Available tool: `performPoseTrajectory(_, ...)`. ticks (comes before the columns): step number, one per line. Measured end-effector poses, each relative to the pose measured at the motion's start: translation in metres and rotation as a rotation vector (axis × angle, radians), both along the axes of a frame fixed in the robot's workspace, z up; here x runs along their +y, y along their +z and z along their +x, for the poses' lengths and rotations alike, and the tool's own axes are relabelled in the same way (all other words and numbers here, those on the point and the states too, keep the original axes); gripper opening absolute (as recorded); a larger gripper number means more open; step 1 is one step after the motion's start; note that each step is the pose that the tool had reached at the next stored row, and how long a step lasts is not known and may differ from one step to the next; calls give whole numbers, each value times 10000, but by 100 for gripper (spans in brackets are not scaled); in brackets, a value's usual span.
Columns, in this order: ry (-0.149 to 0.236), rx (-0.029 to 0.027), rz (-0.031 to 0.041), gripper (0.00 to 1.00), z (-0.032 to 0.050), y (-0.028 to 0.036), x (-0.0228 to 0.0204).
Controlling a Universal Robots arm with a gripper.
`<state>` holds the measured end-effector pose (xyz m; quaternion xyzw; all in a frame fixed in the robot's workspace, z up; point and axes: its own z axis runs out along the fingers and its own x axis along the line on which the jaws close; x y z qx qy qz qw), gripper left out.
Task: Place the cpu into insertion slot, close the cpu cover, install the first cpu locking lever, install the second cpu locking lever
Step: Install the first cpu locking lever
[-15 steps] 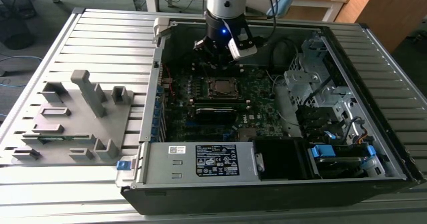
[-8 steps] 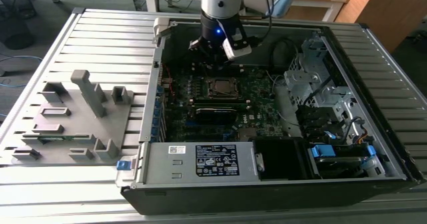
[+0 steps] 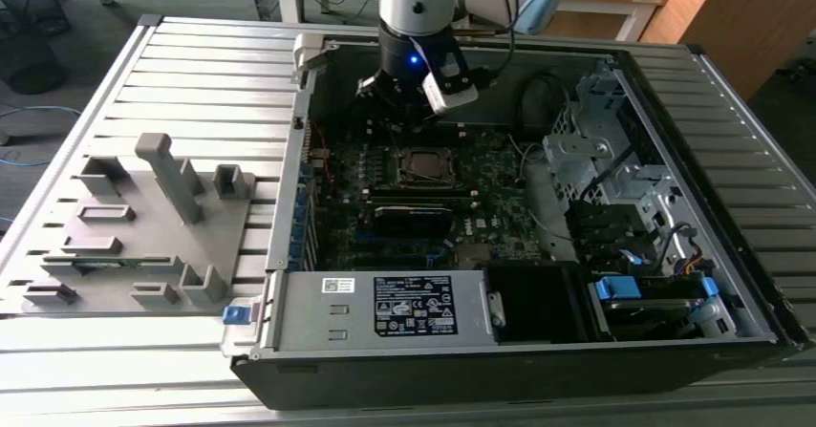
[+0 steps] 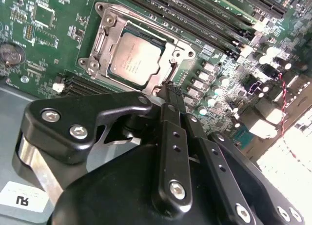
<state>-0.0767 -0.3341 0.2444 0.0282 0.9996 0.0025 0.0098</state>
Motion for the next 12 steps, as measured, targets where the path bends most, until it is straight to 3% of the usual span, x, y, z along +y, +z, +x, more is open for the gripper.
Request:
performPoseTrajectory(2, 196, 0, -1, 10, -1, 0, 0)
performPoseTrajectory(6, 198, 3, 1, 10, -1, 0, 0)
performPoseTrajectory(7, 198, 44, 1, 10, -1, -1, 0)
performPoseTrajectory(9, 198, 255, 9, 10, 1, -4, 0)
performPoseTrajectory(10, 198, 317, 7, 10, 2, -3, 0)
performPoseTrajectory(12, 197, 346, 5, 10, 2, -2, 0)
